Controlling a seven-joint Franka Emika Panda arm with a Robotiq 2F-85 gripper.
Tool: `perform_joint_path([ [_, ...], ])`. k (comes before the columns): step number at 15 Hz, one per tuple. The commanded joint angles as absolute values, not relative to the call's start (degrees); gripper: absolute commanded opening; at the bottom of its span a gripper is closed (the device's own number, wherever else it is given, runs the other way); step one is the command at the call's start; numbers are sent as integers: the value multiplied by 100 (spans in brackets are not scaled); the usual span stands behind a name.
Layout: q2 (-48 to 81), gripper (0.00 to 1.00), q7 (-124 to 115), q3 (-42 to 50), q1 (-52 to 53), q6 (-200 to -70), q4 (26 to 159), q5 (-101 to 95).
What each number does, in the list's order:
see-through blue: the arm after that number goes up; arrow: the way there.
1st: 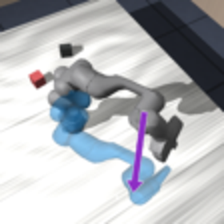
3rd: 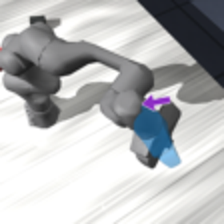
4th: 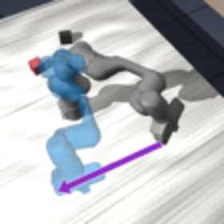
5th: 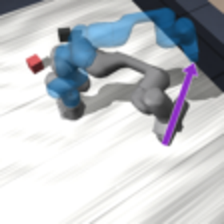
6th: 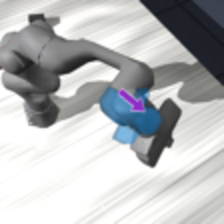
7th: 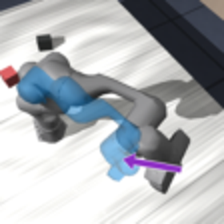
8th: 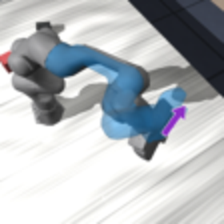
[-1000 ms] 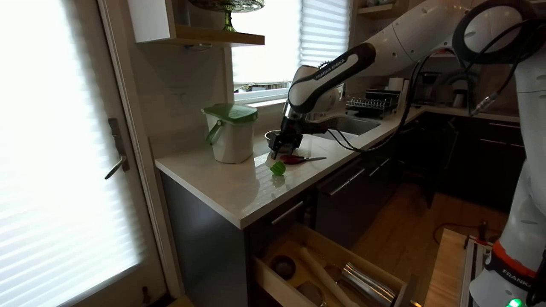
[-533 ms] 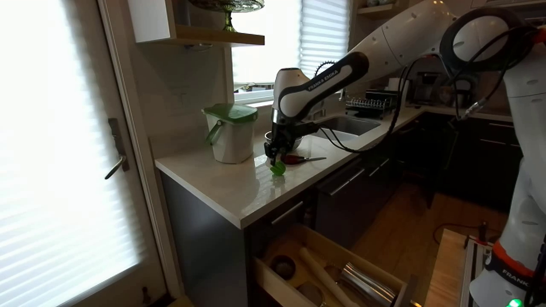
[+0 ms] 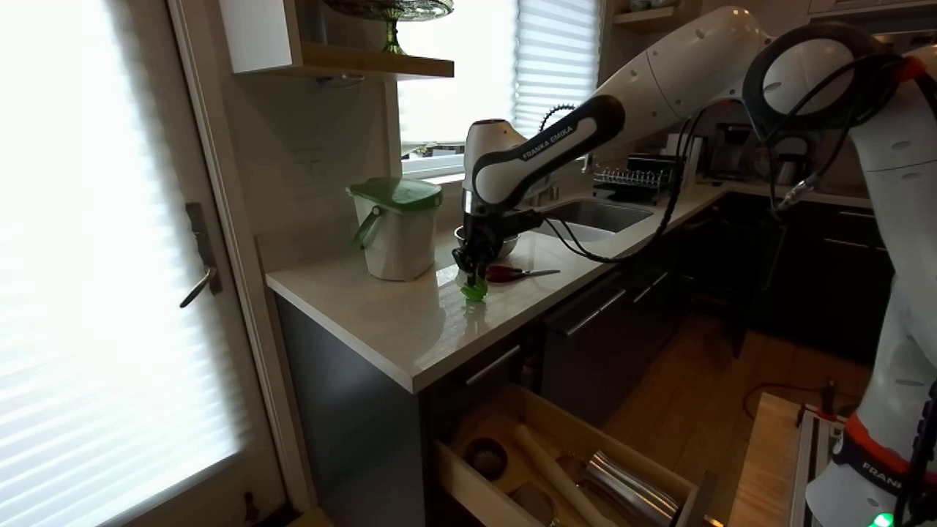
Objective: Pick up the green object and put it in the open drawer
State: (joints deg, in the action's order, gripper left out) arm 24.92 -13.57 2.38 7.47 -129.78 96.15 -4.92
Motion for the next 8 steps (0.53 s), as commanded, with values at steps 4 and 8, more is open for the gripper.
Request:
perform_joint_path([
  [4, 1962, 7, 218, -667, 314, -12614, 10072, 989],
  [8, 1421, 7, 1274, -1029, 9, -12297, 10868, 2382],
])
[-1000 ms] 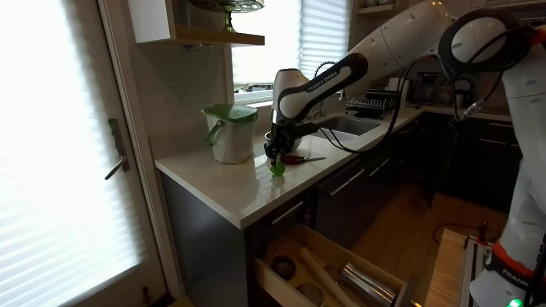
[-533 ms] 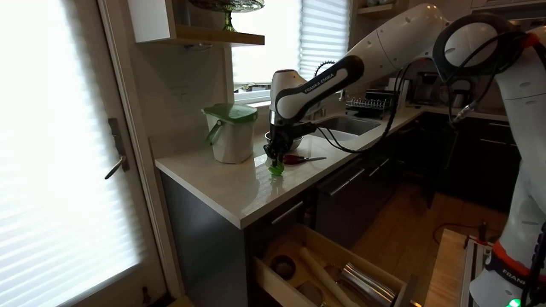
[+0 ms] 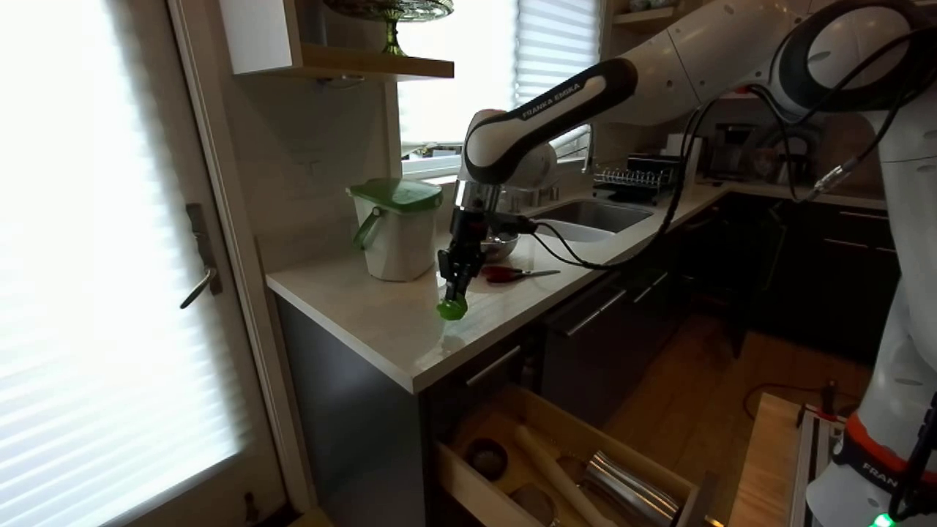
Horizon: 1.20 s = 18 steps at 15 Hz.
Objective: Pick up the green object and put it in the open drawer
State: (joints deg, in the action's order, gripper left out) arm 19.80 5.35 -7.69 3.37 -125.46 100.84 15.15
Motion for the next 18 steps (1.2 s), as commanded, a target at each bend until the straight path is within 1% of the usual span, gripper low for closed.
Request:
perform_joint_path([
  [1, 1232, 7, 1436, -1054, -40, -12129, 11152, 2731],
  [2, 1030, 7, 1500, -1038, -71, -11858, 11383, 3027],
  [4, 426, 7, 1269, -875, -33, -11824, 12101, 3366],
  [7, -232, 7, 789, -725, 127, -11930, 13022, 3524],
  [10, -560, 7, 213, -660, 215, -12288, 13701, 3681],
  [12, -652, 7, 111, -610, 209, -13003, 14241, 3895],
  [14, -443, 7, 334, -556, 214, -13972, 14532, 4246],
  [16, 6, 7, 746, -511, 259, -14751, 14493, 4814],
  [18, 424, 7, 1367, -464, 231, -15073, 14436, 5574],
])
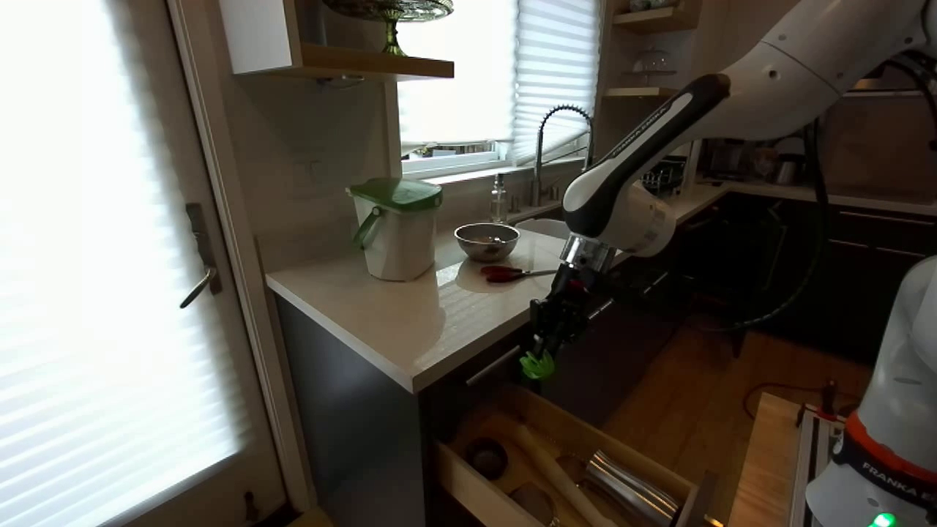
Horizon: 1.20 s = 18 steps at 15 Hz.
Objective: Pick up the green object and put it in the open drawer
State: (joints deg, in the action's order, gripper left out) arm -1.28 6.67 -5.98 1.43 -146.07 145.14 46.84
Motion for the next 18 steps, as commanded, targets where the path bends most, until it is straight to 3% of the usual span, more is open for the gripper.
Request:
perform_joint_path([
  [1, 631, 7, 1652, -461, 182, -15039, 14364, 5925],
  [13, 2758, 7, 3346, -590, -191, -14936, 13369, 8501],
  [14, 2836, 12, 3379, -572, -219, -14883, 13324, 8582],
  [15, 2931, 54, 3371, -575, -211, -14866, 13254, 8642],
  [16, 2949, 56, 3375, -567, -213, -14850, 13242, 8675],
  [18, 2690, 70, 3108, -505, -264, -14577, 13394, 8339],
])
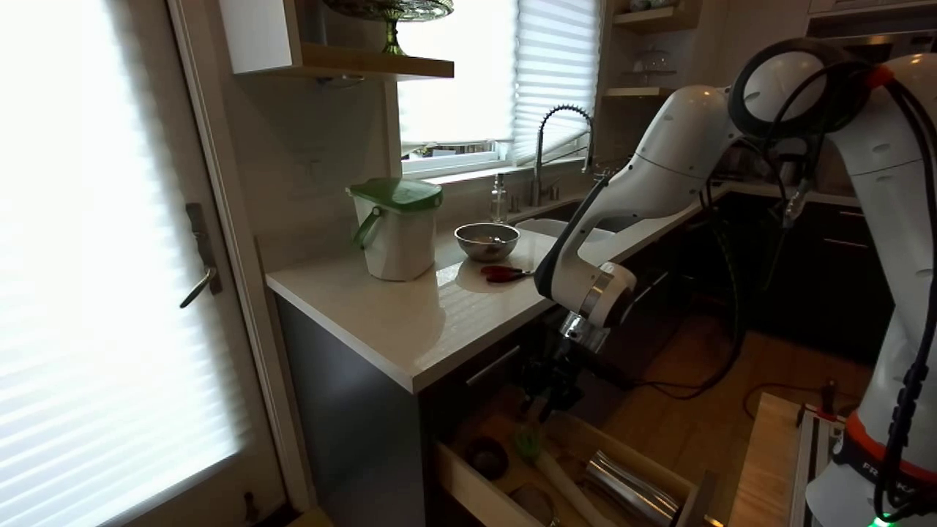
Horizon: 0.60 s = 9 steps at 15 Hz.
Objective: Pick up the green object and put it in the open drawer
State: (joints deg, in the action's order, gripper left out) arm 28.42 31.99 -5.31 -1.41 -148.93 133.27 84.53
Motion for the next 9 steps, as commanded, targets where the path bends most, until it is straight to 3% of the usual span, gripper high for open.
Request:
perform_joint_path([
  [1, 2246, 77, 2946, -316, -88, -14445, 13584, 8234],
  [4, 1447, 99, 2677, -405, 288, -14526, 13794, 7651],
  [9, -52, 100, 2369, -682, 613, -14254, 14079, 6325],
])
